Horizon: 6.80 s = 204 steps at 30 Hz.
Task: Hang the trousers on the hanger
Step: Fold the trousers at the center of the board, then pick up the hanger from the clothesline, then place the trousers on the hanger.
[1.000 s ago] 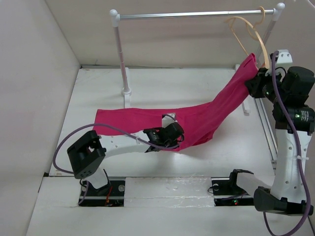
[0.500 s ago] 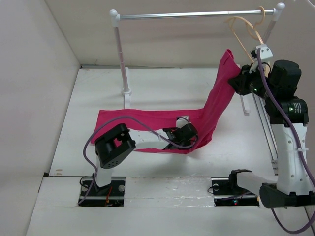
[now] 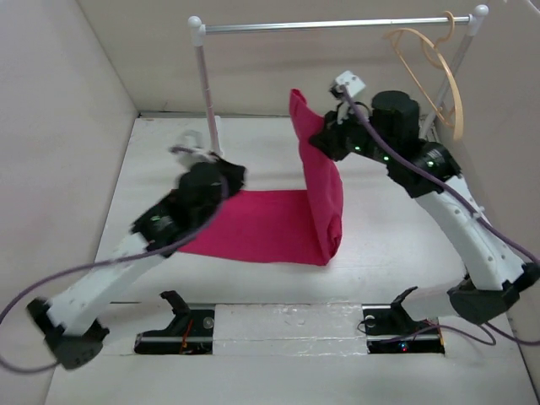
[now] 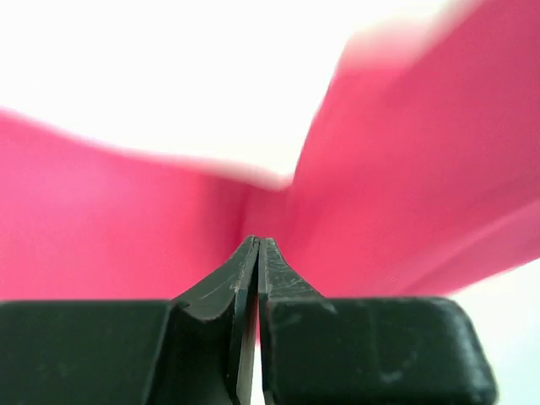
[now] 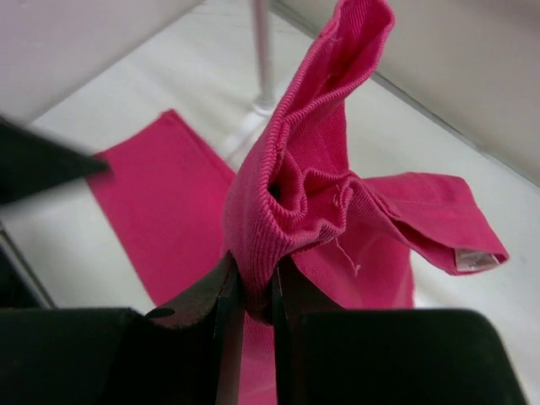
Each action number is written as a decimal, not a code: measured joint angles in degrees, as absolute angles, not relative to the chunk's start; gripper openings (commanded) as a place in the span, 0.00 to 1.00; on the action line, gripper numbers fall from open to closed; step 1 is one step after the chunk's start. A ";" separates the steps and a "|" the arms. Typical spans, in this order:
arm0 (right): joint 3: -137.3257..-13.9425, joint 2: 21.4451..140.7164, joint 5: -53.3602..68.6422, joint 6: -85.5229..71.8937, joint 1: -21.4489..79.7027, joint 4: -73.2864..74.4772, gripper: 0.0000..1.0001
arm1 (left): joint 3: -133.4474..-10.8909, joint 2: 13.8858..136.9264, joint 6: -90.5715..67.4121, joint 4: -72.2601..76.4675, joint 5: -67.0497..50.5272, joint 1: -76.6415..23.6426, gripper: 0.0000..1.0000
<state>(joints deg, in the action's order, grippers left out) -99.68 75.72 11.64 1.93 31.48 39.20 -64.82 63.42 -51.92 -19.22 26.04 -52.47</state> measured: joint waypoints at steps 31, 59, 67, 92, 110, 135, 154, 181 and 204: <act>-58.87 73.54 12.82 -3.53 48.31 18.33 0.02 | -47.97 66.13 -44.93 -23.99 29.85 -24.64 0.47; -78.94 65.54 8.71 3.97 38.06 36.60 0.00 | -49.84 58.24 -44.75 -14.68 -1.04 -4.54 0.07; -117.32 75.11 4.54 16.47 11.92 41.82 0.32 | -67.68 69.23 -37.21 -12.36 -0.60 -18.22 0.00; -121.38 97.58 29.08 19.29 -19.86 44.66 0.67 | -62.65 78.98 -27.99 -12.01 6.76 -55.77 0.57; -116.33 97.03 22.04 18.92 -12.38 37.78 0.00 | -65.71 79.00 -31.18 -12.71 7.75 -55.77 0.54; -83.92 71.18 8.91 16.97 -7.70 27.53 0.00 | -98.21 87.64 -38.50 -11.07 -5.72 -55.77 0.61; -59.75 48.93 5.91 14.87 7.42 27.83 0.00 | -98.43 101.95 -53.58 2.37 -7.92 -53.91 0.62; -50.00 45.91 -15.73 11.77 27.31 28.95 0.04 | -104.31 113.93 -59.31 -4.05 -7.31 -53.36 0.00; -40.93 47.99 -20.23 8.49 37.36 25.23 0.03 | -92.38 112.55 -59.66 -2.09 -8.38 -52.40 0.03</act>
